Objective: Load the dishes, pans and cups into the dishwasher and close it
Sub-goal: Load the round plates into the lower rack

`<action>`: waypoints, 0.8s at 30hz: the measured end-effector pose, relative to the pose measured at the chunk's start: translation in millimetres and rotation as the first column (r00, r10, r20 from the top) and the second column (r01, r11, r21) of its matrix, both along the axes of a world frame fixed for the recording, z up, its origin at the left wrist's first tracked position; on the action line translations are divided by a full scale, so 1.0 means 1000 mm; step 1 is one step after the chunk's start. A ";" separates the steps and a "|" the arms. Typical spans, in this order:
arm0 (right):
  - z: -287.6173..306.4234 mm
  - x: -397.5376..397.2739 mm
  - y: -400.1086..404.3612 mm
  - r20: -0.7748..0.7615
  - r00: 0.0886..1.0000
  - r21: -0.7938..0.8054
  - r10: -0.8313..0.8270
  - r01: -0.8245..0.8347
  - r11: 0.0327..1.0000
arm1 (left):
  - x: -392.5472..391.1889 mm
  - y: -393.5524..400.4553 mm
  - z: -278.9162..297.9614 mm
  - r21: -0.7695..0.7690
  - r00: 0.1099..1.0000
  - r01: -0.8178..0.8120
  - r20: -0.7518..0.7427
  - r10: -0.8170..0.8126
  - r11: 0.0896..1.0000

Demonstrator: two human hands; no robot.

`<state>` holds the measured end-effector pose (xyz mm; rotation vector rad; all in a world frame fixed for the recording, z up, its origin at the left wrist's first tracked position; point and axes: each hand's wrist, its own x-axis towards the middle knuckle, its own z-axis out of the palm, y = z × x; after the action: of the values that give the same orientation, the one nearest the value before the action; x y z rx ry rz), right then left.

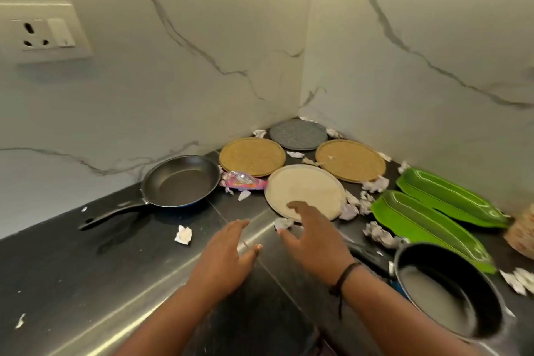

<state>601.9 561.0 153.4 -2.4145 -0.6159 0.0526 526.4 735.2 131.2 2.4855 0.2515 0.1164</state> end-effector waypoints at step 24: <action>-0.050 0.256 -0.050 -0.520 0.699 -0.181 -0.490 0.470 0.864 | 0.187 -0.007 -0.028 -0.756 0.790 -0.604 -0.526 0.316 0.251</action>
<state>857.9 511.0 103.7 -2.3488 0.2985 0.5255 713.6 728.4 103.6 1.2006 0.9241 -0.1115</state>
